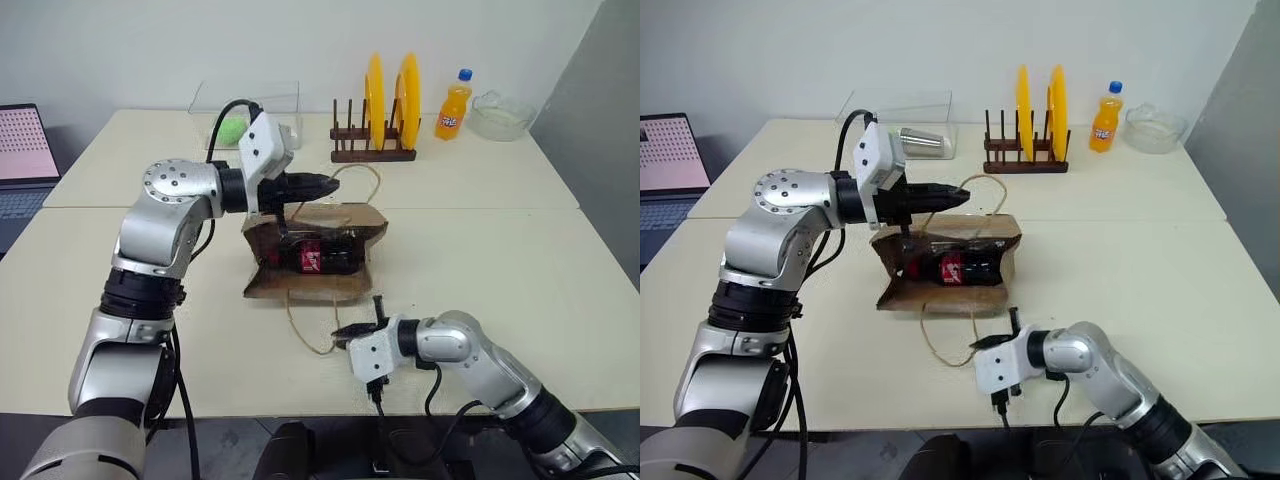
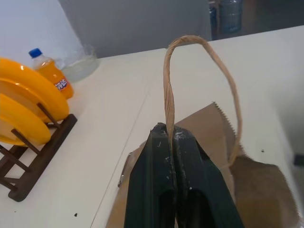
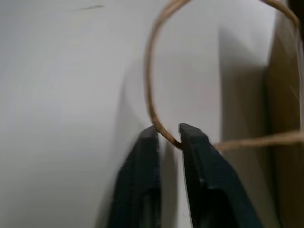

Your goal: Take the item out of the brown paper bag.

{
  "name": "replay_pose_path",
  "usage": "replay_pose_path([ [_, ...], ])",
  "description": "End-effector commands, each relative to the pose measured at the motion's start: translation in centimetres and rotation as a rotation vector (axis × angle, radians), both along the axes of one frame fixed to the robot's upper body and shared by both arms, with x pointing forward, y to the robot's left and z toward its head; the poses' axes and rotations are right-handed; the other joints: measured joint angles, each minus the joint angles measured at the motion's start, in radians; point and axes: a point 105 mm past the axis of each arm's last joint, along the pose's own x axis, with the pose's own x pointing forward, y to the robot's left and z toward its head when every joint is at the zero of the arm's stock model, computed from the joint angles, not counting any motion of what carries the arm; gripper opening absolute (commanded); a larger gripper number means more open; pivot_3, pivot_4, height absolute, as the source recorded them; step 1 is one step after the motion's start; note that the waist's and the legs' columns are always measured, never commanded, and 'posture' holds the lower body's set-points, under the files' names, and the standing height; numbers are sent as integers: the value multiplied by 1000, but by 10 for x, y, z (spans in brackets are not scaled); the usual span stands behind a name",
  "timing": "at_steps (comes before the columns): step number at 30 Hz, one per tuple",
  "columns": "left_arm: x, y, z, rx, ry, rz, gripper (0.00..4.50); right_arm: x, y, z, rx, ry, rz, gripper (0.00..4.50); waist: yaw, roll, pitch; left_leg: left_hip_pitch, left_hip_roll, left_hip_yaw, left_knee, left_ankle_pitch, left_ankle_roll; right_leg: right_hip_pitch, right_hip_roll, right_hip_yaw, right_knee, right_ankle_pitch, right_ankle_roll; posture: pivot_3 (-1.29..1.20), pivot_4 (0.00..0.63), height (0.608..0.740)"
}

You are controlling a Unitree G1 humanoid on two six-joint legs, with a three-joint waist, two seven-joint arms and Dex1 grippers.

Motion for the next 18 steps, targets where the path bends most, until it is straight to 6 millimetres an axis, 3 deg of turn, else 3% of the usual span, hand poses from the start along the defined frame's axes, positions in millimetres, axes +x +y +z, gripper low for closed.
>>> replay_pose_path([
  [1,-12,-1,9,-7,-29,-41,0,-16,-11,31,66,73,12,1595,0,0,0,0,0,0,0,0,0,0,0,0,0,0,0,0,150,740],
  [6,-17,0,5,-2,-16,-49,0,-37,-41,73,130,248,-20,1595,1,0,0,0,0,-1,0,0,0,0,0,-1,-1,0,0,0,150,740],
  [9,-17,1,5,-3,-14,-43,0,-32,-44,96,205,278,-54,1595,0,0,0,1,0,-1,0,0,0,1,0,-1,-1,0,0,0,150,740],
  [12,-14,3,6,-8,-13,-31,0,-13,-27,128,337,230,-75,1595,-14,0,0,1,1,0,0,0,0,0,0,0,0,0,0,0,150,740],
  [14,-12,3,6,-14,-13,-24,0,-8,-15,134,372,235,-72,1595,-15,0,0,1,1,-1,-1,0,0,0,0,0,1,0,0,0,150,740],
  [18,-10,2,7,-16,-10,-23,0,-3,28,132,368,250,-28,1595,-17,0,0,0,1,-2,-1,0,0,-1,0,-1,1,0,-1,0,150,740],
])
